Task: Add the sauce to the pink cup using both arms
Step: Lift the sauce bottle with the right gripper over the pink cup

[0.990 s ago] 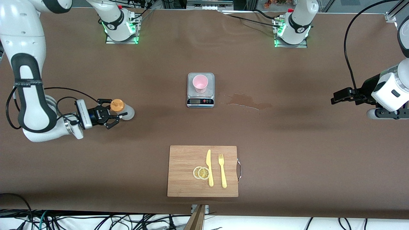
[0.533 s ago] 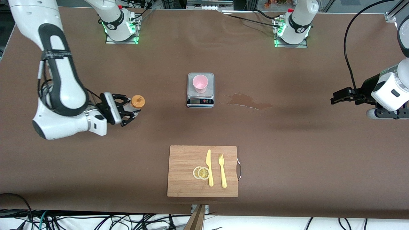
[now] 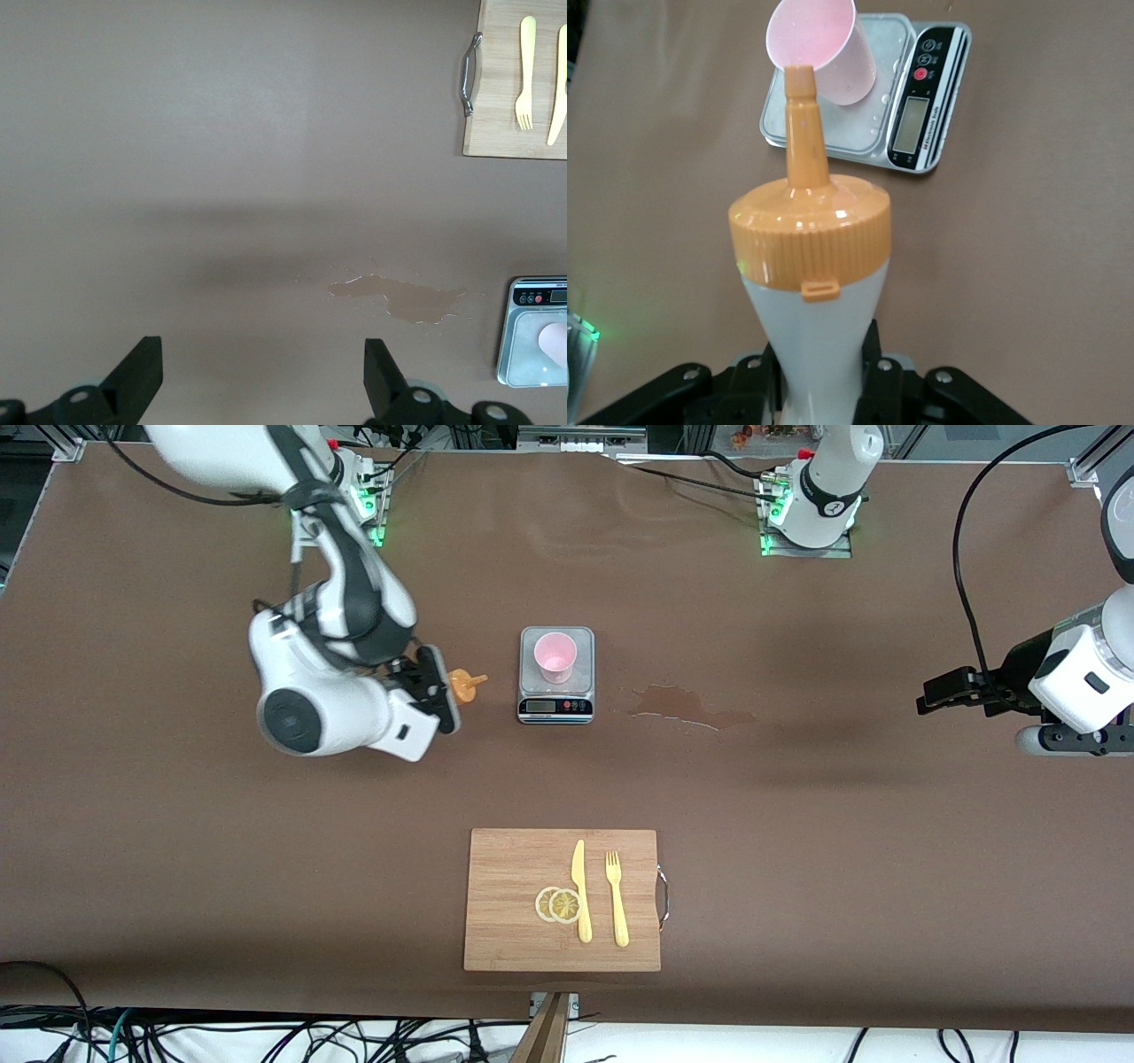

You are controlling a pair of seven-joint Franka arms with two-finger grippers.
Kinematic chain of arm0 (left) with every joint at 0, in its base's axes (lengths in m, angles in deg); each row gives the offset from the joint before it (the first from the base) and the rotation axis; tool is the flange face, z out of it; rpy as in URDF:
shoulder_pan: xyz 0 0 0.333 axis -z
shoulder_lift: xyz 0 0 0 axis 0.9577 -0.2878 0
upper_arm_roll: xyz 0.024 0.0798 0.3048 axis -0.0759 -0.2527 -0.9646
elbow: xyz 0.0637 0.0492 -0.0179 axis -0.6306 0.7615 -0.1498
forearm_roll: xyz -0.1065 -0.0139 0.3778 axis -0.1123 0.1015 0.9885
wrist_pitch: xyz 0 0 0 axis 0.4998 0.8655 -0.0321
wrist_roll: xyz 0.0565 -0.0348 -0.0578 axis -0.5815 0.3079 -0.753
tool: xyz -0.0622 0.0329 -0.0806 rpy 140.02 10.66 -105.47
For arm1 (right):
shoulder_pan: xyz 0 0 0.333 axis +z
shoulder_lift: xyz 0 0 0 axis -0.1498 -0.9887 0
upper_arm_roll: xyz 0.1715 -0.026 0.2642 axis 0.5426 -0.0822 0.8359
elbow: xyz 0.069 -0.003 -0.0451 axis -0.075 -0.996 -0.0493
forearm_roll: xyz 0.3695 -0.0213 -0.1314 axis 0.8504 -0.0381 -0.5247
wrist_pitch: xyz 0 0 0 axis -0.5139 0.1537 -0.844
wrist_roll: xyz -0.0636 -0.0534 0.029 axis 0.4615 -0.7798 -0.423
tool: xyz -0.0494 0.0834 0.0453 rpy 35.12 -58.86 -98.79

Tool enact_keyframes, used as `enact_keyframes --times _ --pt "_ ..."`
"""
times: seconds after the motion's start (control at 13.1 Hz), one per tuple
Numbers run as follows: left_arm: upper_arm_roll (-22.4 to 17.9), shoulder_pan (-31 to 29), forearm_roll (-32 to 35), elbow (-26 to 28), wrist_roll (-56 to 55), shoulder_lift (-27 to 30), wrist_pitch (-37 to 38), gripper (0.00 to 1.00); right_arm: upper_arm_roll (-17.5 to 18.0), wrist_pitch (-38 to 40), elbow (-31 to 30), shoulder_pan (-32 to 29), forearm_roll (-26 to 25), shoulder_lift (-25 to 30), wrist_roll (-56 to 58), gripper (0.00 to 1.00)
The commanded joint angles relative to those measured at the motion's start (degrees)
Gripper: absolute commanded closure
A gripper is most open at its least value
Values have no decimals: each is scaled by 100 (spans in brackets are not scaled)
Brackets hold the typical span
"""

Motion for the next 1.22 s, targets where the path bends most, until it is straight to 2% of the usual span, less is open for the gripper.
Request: enact_keyframes --times 0.0,0.23,0.61,1.14 --pt "-26 14 53 -205 114 -98 133 0 -48 -80 -276 554 -747 210 -967 82" --pt "-26 22 53 -214 114 -89 133 0 -48 -62 -364 1143 -1503 210 -2127 79" --pt "-17 22 36 -214 114 -89 133 0 -48 -62 -435 1899 -2303 148 -3552 75" --pt "-17 22 18 -214 114 -98 133 0 -48 157 -558 2383 -3103 113 -4318 75"
